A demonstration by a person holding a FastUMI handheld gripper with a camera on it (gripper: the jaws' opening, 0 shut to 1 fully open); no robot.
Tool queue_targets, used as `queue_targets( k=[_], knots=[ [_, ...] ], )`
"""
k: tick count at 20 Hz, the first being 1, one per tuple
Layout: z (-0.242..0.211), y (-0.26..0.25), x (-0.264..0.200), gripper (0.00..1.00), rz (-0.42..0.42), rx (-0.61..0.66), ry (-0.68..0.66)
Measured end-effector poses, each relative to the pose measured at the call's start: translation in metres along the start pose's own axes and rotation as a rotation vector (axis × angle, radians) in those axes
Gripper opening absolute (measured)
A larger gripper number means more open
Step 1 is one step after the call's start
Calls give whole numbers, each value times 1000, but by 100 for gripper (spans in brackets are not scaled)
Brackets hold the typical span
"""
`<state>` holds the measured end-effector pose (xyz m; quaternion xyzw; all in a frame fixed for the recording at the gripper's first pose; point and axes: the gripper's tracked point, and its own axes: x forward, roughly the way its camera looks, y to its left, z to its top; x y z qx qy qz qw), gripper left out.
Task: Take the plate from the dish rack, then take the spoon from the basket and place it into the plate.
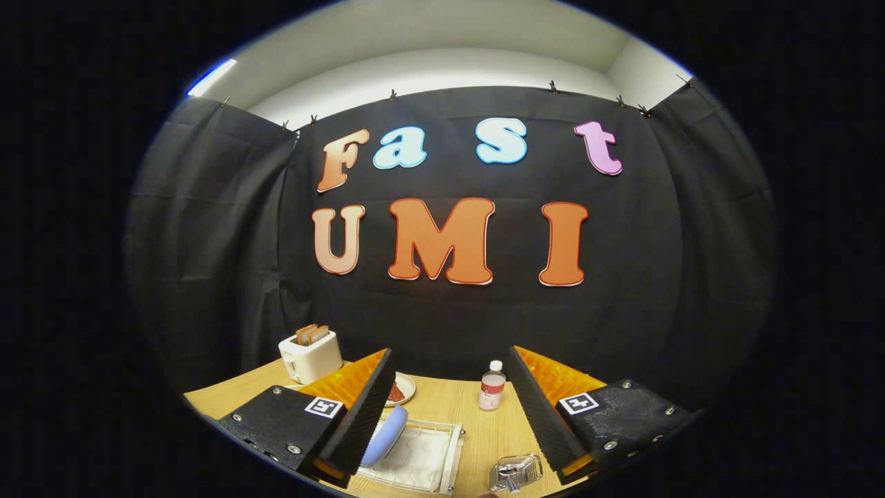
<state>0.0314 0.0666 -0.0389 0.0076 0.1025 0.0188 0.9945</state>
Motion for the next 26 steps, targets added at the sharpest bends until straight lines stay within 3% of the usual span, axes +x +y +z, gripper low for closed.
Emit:
queue_targets(
  k=[8, 17, 26],
  knots=[
    [-77, 24, 28, 98, 5, 149, 367],
    [-149, 71, 58, 96, 79, 175, 727],
    [-216, 105, 75, 79, 78, 169, 1033]
  ],
)
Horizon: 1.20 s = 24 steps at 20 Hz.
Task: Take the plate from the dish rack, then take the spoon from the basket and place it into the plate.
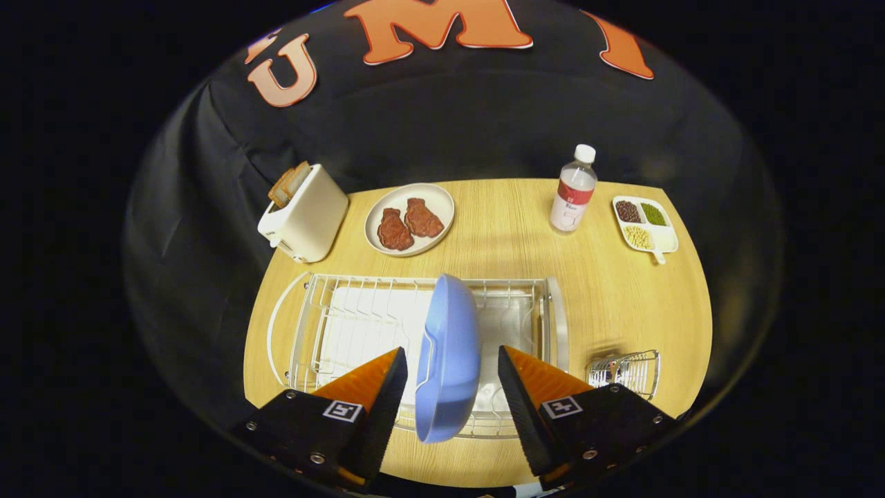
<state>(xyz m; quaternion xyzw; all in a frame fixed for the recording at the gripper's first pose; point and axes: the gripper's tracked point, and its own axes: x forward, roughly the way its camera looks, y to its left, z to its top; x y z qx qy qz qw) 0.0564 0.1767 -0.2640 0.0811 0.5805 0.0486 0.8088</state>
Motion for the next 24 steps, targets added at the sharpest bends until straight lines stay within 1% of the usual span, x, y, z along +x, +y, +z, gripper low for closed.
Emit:
queue_targets(
  k=[3, 5, 7, 8, 10, 12, 14, 17, 18, 19, 20, 24],
  knots=[
    [-11, 4, 20, 71, -30, 4, 78],
    [-22, 3, 31, 65, -64, -8, 123],
    [-29, 0, 36, 57, -103, -6, 154],
    [-34, -1, 37, 48, -117, 8, 177],
    [-34, -1, 34, 37, -131, 49, 192],
    [-23, -4, 27, 34, -147, 61, 153],
    [-15, -8, 16, 34, -163, 74, 115],
    [-5, -24, 1, 33, -216, 62, 47],
    [-2, -22, -7, 30, -205, 66, 26],
    [-2, -16, -14, 28, -175, 87, 27],
    [-2, -13, -22, 28, -153, 99, 13],
    [-7, -19, -55, 27, -122, 111, -45]
  ],
)
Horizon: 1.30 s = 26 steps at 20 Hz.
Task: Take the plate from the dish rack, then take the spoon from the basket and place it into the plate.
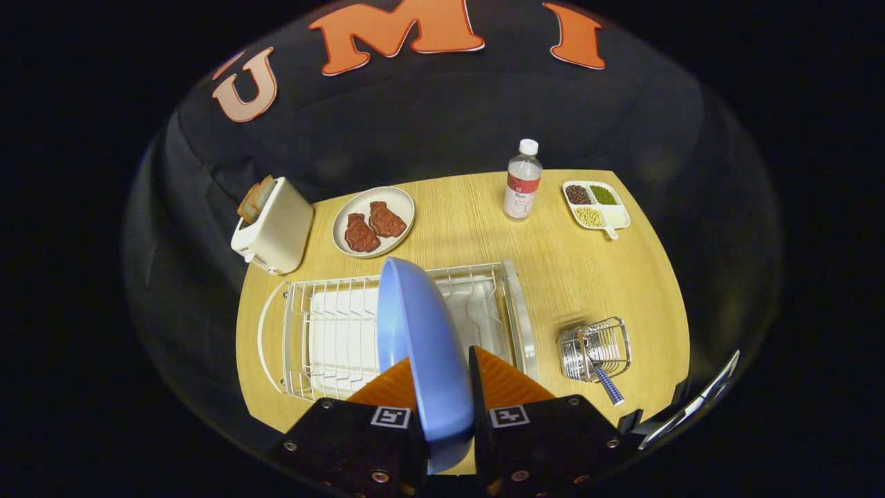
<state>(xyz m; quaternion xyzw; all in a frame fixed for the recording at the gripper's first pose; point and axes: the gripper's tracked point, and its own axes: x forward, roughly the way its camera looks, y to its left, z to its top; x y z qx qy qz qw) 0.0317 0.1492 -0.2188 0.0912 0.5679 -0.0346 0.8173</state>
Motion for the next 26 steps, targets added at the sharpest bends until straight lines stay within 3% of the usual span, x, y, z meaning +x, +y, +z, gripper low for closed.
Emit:
queue_targets(
  k=[6, 14, 20, 24, 26],
  knots=[
    [-51, -10, -31, 27, 116, 18, 18],
    [-132, -34, -41, 27, 197, 23, 93],
    [-185, -49, -23, 27, 243, 12, 146],
    [-232, -64, 8, 27, 180, -39, 181],
    [-252, -51, 17, 27, 239, 15, 225]
  ],
)
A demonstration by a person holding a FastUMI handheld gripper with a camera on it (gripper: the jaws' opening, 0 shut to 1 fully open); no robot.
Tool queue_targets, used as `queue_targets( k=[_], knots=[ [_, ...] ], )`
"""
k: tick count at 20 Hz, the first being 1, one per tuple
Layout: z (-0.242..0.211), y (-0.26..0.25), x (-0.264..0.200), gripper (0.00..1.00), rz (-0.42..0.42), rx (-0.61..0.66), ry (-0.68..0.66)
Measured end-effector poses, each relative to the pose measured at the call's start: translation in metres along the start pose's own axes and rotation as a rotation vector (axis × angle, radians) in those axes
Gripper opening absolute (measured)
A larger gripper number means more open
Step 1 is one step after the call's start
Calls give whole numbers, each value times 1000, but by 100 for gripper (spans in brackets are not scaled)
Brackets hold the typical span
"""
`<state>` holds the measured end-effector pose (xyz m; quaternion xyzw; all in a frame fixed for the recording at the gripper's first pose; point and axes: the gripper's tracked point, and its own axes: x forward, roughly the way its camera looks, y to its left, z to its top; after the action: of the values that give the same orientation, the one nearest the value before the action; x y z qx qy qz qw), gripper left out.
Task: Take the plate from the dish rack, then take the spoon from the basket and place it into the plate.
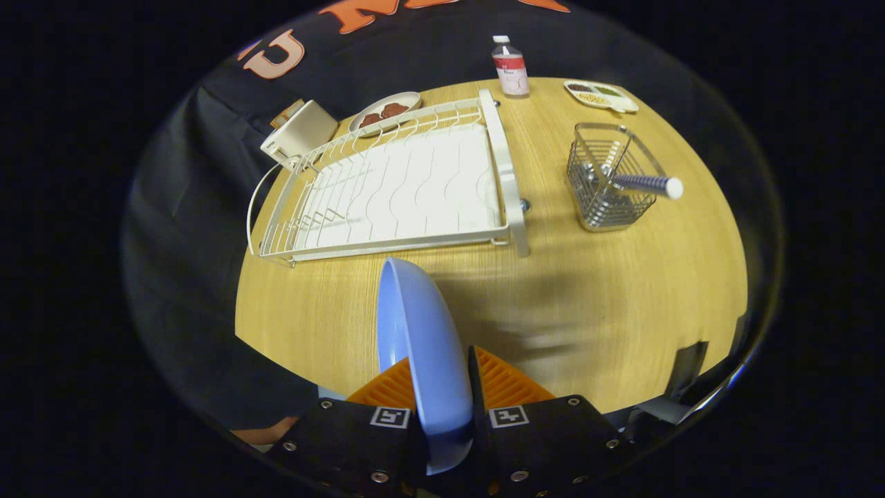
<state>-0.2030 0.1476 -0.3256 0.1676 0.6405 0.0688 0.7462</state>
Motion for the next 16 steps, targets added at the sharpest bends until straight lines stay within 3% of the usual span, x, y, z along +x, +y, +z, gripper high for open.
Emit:
queue_targets(
  k=[4, 7, 10, 13, 14, 16],
  knots=[
    [0, 4, 20, 27, 93, 102, -38],
    [2, -5, 34, 30, 83, 125, -59],
    [4, -13, 40, 42, 57, 112, -58],
    [13, -39, 37, 51, -42, 73, -87],
    [16, -45, 32, 61, -59, 67, -108],
    [25, -54, 19, 69, -70, 74, -158]
  ],
)
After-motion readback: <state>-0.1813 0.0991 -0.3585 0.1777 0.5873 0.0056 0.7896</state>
